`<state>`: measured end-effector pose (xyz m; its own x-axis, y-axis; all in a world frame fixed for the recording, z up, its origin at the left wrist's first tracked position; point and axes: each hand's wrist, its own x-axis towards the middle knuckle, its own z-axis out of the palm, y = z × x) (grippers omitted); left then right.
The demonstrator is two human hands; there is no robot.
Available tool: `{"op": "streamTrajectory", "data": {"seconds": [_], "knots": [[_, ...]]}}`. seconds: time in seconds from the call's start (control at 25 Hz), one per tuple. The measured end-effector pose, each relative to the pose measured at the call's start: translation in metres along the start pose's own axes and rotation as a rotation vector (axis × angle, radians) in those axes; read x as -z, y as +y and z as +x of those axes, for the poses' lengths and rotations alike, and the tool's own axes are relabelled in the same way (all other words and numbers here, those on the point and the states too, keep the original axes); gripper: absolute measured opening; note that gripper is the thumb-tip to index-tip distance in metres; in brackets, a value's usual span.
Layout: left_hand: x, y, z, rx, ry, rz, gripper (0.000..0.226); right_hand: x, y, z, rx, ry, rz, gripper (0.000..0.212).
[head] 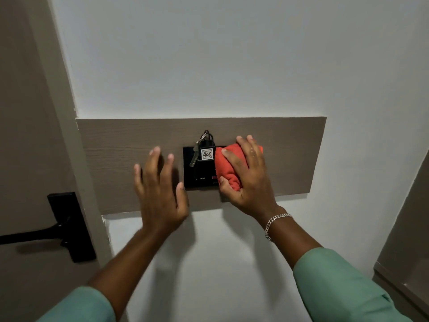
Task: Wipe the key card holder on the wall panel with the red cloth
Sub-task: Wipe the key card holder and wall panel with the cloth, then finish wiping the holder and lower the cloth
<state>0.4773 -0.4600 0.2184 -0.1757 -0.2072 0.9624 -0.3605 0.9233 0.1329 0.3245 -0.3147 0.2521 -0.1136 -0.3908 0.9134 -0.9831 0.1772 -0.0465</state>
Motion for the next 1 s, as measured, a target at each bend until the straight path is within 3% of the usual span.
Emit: {"op": "streamTrajectory", "data": {"seconds": [0.12, 0.24, 0.32, 0.44, 0.52, 0.6, 0.68, 0.8, 0.88, 1.0], "knots": [[0.0, 0.069, -0.037, 0.536, 0.084, -0.553, 0.033, 0.01, 0.005, 0.001, 0.004, -0.049, 0.015, 0.057], [-0.007, 0.12, -0.023, 0.982, -0.157, -1.13, 0.013, 0.018, 0.013, -0.009, 0.012, -0.118, 0.081, 0.059], [-0.016, 0.134, -0.009, 1.104, -0.326, -1.319, 0.023, 0.024, 0.022, -0.022, 0.008, -0.186, 0.136, 0.062], [-0.036, 0.163, -0.015, 1.119, -0.476, -1.365, 0.029, 0.044, 0.051, -0.063, -0.055, -0.288, 0.198, 0.074], [-0.055, 0.185, -0.033, 1.156, -0.567, -1.399, 0.026, 0.067, 0.072, -0.096, -0.232, -0.329, 0.333, 0.087], [-0.086, 0.224, -0.055, 1.194, -0.662, -1.444, 0.028, 0.096, 0.104, -0.136, -0.658, -0.274, 0.6, 0.092], [-0.116, 0.271, -0.082, 1.237, -0.736, -1.453, 0.026, 0.125, 0.149, -0.179, -1.095, -0.161, 0.855, 0.079], [-0.163, 0.355, -0.135, 1.251, -0.925, -1.372, 0.015, 0.173, 0.223, -0.25, -1.398, -0.213, 1.063, 0.048], [-0.193, 0.412, -0.175, 1.232, -1.017, -1.252, 0.009, 0.206, 0.267, -0.292, -1.48, -0.196, 0.964, 0.031], [-0.236, 0.489, -0.23, 1.203, -1.13, -1.019, 0.019, 0.241, 0.326, -0.346, -1.543, -0.238, 0.474, 0.014]]}}
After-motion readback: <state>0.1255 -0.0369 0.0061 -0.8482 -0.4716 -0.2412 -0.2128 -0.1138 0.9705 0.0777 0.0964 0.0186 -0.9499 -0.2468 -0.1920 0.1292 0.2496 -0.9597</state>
